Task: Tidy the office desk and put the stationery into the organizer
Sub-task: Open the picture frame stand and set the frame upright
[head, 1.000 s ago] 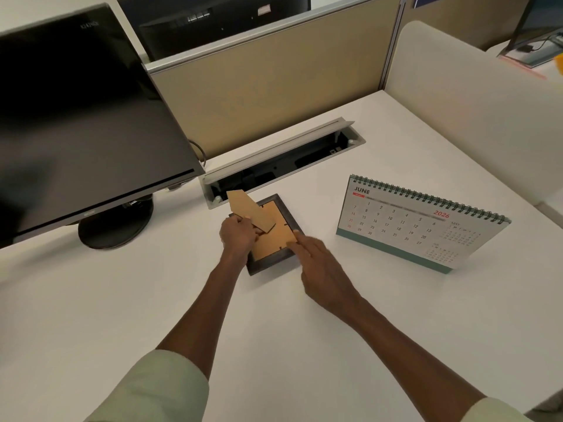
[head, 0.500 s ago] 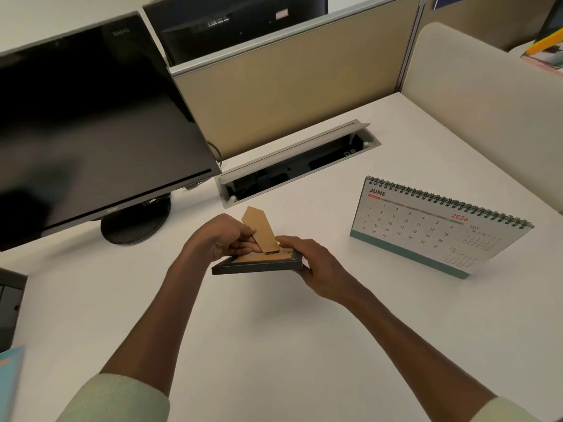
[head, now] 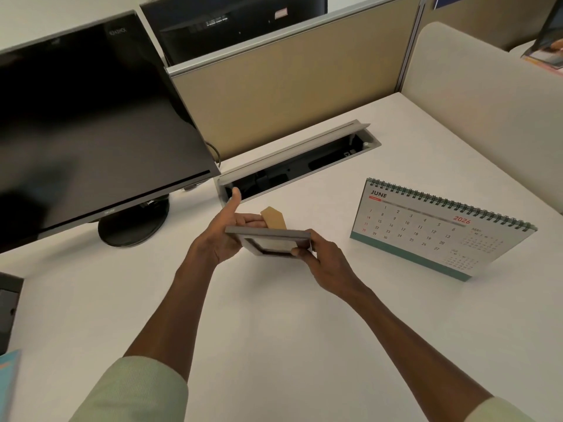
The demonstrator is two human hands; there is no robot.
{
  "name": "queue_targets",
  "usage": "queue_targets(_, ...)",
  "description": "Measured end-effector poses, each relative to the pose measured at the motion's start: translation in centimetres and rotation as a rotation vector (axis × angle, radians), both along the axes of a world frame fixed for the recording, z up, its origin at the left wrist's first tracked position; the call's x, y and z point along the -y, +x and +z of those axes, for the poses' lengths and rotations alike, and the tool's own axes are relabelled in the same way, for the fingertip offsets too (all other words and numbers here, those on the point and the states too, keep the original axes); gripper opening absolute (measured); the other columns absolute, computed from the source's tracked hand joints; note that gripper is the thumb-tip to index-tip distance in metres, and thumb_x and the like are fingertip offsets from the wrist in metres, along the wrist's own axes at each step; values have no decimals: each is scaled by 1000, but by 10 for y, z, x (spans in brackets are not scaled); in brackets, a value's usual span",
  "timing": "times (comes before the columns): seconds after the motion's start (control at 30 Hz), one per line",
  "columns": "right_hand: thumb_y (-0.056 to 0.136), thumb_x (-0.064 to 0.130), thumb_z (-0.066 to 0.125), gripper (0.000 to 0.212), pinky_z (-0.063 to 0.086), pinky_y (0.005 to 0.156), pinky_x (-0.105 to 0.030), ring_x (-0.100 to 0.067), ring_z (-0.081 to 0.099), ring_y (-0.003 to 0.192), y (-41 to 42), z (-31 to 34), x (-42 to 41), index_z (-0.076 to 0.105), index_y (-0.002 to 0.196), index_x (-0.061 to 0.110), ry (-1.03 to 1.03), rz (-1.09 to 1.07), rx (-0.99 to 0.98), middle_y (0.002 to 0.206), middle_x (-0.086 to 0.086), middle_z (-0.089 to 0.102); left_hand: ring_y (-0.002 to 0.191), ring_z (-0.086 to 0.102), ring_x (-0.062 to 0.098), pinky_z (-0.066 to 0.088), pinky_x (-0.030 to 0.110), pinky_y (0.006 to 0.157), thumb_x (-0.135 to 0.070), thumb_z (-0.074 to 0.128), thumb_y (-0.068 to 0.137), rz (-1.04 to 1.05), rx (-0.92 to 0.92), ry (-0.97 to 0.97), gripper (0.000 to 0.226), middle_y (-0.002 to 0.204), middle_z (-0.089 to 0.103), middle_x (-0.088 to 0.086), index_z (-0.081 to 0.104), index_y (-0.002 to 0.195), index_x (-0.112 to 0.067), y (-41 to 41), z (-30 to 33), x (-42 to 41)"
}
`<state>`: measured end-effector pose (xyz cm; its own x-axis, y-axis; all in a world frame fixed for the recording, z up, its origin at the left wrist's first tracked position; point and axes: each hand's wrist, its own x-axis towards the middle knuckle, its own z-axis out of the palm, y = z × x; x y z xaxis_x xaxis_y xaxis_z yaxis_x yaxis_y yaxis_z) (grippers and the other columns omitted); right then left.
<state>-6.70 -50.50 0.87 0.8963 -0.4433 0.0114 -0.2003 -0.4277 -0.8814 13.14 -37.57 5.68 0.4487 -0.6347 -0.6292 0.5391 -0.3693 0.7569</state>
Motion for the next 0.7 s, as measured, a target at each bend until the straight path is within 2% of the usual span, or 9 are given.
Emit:
queue_targets(0.1, 96, 35, 53, 25, 52, 74, -37, -18, 63, 89, 7, -1, 5, 53, 112, 15, 57, -84, -19, 104, 2, 69, 114, 64, 29, 47, 42, 99, -79, 27, 85, 158, 50, -133, 73, 115, 70, 13, 79, 93, -28, -8, -15, 10)
queue_targets(0.17, 97, 33, 52, 27, 53, 74, -39, -20, 65, 94, 12, -2, 7, 52, 114, 12, 77, -118, -8, 107, 0, 69, 108, 68, 23, 52, 38, 91, -74, 22, 90, 190, 122, -153, 67, 111, 73, 5, 78, 90, -37, -14, -23, 19)
queue_targets(0.3, 97, 24, 52, 26, 55, 76, -40, -22, 64, 98, 17, -13, 9, 48, 118, 10, 39, -166, -40, 112, -4, 67, 93, 72, 12, 57, 21, 68, -60, 22, 99, 237, 202, -119, 61, 98, 76, -5, 77, 86, -39, -13, -38, 33)
queue_targets(0.4, 93, 16, 55, 23, 56, 76, -38, -22, 63, 96, 13, -30, 8, 48, 114, 11, -68, -197, -135, 110, -5, 66, 89, 72, 11, 55, 19, 65, -47, 23, 102, 261, 223, -116, 58, 92, 76, -6, 77, 83, -38, -8, -48, 41)
queue_targets(0.5, 91, 10, 55, 16, 54, 71, -32, -20, 62, 91, 5, -47, 4, 51, 107, 13, -130, -250, -172, 104, -5, 66, 92, 72, 12, 56, 19, 66, -55, 23, 100, 223, 236, -137, 58, 97, 76, -5, 77, 90, -39, -8, -56, 49)
queue_targets(0.6, 93, 11, 56, 17, 55, 77, -36, -20, 61, 95, 3, -55, 1, 54, 109, 12, -152, -312, -162, 107, -6, 65, 99, 71, 15, 57, 20, 69, -68, 23, 93, 173, 245, -160, 60, 107, 74, -3, 75, 100, -39, -9, -59, 56)
queue_targets(0.7, 93, 11, 57, 21, 55, 83, -35, -19, 60, 101, 5, -56, 2, 56, 115, 11, -160, -367, -132, 111, -5, 66, 101, 70, 16, 57, 24, 74, -76, 22, 88, 134, 242, -144, 64, 110, 74, -3, 75, 98, -42, -8, -59, 66)
